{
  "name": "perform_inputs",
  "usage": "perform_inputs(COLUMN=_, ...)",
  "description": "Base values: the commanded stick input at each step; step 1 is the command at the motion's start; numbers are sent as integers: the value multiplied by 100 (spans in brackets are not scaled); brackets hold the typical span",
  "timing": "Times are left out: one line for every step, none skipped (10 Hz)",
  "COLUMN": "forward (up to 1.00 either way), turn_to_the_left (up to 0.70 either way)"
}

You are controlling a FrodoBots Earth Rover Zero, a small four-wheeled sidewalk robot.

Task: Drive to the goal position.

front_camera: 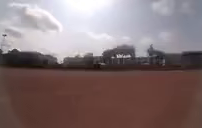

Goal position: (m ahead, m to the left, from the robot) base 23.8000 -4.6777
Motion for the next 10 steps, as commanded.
perform_inputs(forward=70, turn_to_the_left=0)
perform_inputs(forward=70, turn_to_the_left=0)
perform_inputs(forward=70, turn_to_the_left=0)
perform_inputs(forward=70, turn_to_the_left=0)
perform_inputs(forward=70, turn_to_the_left=0)
perform_inputs(forward=70, turn_to_the_left=0)
perform_inputs(forward=70, turn_to_the_left=-13)
perform_inputs(forward=70, turn_to_the_left=-35)
perform_inputs(forward=70, turn_to_the_left=-35)
perform_inputs(forward=70, turn_to_the_left=-35)
